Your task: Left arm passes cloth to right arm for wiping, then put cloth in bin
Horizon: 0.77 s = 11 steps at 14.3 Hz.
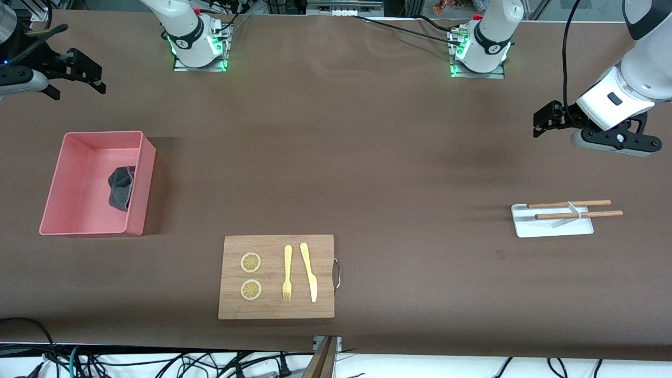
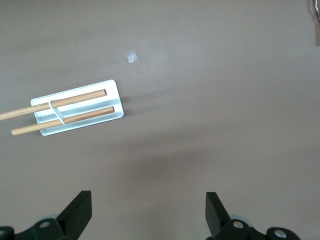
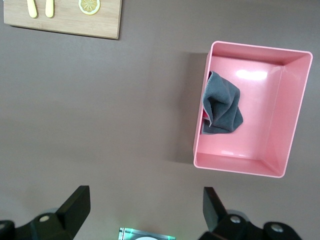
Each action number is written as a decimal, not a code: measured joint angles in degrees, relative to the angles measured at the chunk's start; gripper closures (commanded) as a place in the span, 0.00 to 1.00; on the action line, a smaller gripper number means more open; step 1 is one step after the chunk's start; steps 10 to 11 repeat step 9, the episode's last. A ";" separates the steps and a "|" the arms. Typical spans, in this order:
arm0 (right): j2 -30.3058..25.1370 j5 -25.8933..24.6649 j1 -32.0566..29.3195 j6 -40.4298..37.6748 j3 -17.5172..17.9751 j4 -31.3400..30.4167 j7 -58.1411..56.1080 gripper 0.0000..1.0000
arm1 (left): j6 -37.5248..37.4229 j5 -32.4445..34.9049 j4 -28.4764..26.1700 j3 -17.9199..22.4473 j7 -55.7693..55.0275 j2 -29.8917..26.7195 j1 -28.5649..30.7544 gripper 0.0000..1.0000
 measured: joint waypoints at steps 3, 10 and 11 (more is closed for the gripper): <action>1.08 0.02 0.91 1.53 0.03 -0.12 0.13 0.00 | 0.00 0.00 0.00 0.00 0.00 0.00 0.00 0.00; 1.55 0.02 1.22 2.35 0.03 -0.12 0.23 0.00 | 0.00 0.00 0.00 0.00 0.00 0.00 0.00 0.00; 1.55 0.02 1.22 2.35 0.03 -0.12 0.23 0.00 | 0.00 0.00 0.00 0.00 0.00 0.00 0.00 0.00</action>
